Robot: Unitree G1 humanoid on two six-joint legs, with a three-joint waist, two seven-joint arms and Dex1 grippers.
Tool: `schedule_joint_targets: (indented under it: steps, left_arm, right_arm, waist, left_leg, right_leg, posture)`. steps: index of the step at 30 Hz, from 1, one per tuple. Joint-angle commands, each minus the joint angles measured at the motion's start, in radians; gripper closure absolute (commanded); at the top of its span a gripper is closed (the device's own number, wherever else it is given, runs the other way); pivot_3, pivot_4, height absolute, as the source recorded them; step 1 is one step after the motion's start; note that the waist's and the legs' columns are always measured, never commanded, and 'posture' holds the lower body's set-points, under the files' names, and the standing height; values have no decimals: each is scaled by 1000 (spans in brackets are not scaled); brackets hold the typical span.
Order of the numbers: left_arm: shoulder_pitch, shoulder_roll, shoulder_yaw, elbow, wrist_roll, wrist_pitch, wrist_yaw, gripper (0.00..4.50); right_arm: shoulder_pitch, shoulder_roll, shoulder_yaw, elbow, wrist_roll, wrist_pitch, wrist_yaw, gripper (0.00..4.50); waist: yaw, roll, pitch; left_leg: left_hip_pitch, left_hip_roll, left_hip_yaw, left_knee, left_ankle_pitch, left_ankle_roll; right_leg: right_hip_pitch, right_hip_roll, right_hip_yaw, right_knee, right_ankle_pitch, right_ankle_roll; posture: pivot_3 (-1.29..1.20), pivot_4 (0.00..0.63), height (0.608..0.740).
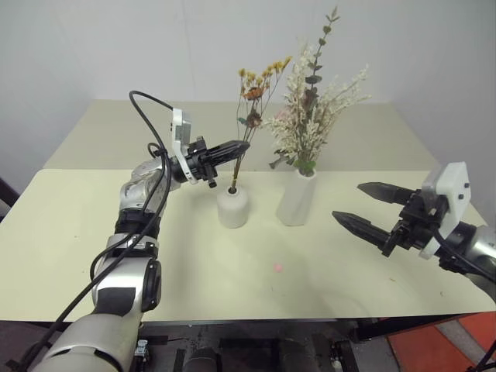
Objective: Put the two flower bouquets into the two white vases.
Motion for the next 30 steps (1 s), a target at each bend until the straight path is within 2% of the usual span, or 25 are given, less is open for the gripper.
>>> schedule_joint_targets:
  steps: [1, 4, 8, 15, 20, 24, 30]
  left_arm:
    - [8, 11, -21, -10, 26, -9, -4, 4272]
    - [20, 16, -27, -20, 41, 6, 24, 3527]
    - [51, 52, -16, -80, 26, 50, 22, 2205]
    - [242, 230, 39, -372, -22, 168, 51, 11]
    - [379, 400, 117, -585, -86, 257, 52, 11]
    - [463, 463, 162, -697, -128, 296, 77, 11]
    - [564, 507, 198, -824, -151, 301, 117, 11]
  right_arm:
    - [-4, 2, -18, -28, -4, -27, -4, 0]
    - [-6, 0, -18, -27, -5, -26, -2, 0]
    - [-8, -1, -15, -24, -10, -27, 3, 0]
    - [-10, 1, 1, 8, -35, -45, 41, 0]
    - [-7, -9, 1, 69, -55, -69, 105, 0]
    - [-25, -21, -3, 133, -78, -80, 138, 0]
    - [-31, -26, 8, 192, -121, -93, 168, 0]
  waist:
    - [0, 0, 0]
    - [0, 0, 0]
    - [-3, 0, 0]
    - [-8, 0, 0]
    - [0, 0, 0]
    - [10, 0, 0]
    - [7, 0, 0]
  left_leg:
    - [0, 0, 0, 0, 0, 0]
    - [0, 0, 0, 0, 0, 0]
    - [0, 0, 0, 0, 0, 0]
    - [1, 1, 0, 0, 0, 0]
    - [0, 1, 0, 0, 0, 0]
    - [1, 1, 0, 0, 0, 0]
    - [1, 2, 1, -1, 0, 0]
  right_leg:
    - [0, 0, 0, 0, 0, 0]
    - [0, 0, 0, 0, 0, 0]
    - [0, 0, 0, 0, 0, 0]
    - [-1, 1, 0, 1, 0, 0]
    - [-1, 0, 0, 0, 0, 0]
    - [0, 0, 0, 0, 0, 0]
    - [0, 0, 0, 0, -1, 0]
  posture:
    - [0, 150, 740]
    - [0, 150, 740]
    - [0, 150, 740]
    - [0, 150, 740]
    - [0, 150, 740]
    - [0, 150, 740]
    - [0, 150, 740]
